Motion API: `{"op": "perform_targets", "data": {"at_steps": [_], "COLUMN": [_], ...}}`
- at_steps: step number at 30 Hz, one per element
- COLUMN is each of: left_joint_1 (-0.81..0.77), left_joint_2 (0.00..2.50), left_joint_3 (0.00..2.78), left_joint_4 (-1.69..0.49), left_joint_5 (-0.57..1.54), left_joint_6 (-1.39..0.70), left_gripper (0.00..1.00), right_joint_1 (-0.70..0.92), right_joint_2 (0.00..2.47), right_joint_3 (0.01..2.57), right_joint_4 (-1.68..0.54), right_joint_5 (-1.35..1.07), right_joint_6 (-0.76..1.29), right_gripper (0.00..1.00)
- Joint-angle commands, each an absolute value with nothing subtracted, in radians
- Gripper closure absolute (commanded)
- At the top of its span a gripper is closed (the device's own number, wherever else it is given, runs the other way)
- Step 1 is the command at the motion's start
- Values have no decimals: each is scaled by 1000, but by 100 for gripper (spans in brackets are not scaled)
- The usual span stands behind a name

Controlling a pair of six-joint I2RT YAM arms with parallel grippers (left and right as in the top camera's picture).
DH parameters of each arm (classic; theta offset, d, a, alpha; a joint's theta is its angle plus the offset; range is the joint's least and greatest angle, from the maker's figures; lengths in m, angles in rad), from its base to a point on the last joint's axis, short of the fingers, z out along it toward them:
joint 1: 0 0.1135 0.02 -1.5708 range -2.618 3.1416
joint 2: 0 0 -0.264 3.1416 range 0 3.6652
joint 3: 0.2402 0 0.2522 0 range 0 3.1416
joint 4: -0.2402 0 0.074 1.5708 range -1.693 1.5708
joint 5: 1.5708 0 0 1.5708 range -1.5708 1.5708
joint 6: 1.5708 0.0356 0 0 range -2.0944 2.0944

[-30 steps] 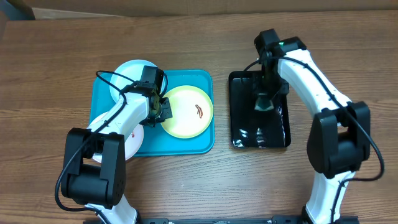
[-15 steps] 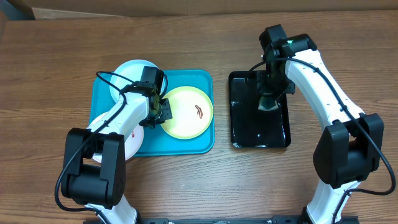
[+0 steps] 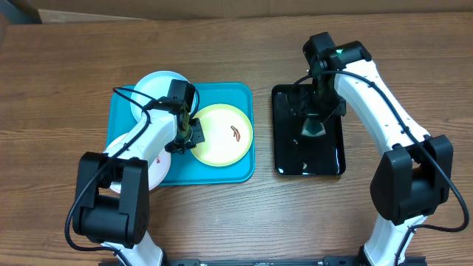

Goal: Clean dirty plates on tray and stack at the side
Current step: 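Lift the green sponge with the right gripper toward the yellow plate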

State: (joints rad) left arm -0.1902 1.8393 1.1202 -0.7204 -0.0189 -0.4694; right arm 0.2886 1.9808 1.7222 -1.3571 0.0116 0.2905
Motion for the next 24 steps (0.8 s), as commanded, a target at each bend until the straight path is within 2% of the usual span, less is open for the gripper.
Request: {"op": "perform_targets", "data": {"at_steps": [1,16,24], "left_joint_1": [-197,-196,-196], "left_joint_2": [1856,1856,1856], "left_joint_3": [1103,1103,1103], "left_joint_4": [-741,-741,-740], "left_joint_5": [-62,-62,-62], "left_joint_6": [-491,-532,-554], "left_gripper": [96,96,96], "right_joint_1": [289,313,358], "right_joint_2": [1953,1953,1951], "right_joint_3": [1740,1740,1747], "right_joint_4": [-1347,-1364,-1285], "right_joint_5": [16,27,-275], "right_joint_6": [349,288,181], "right_gripper": [96,96,96]}}
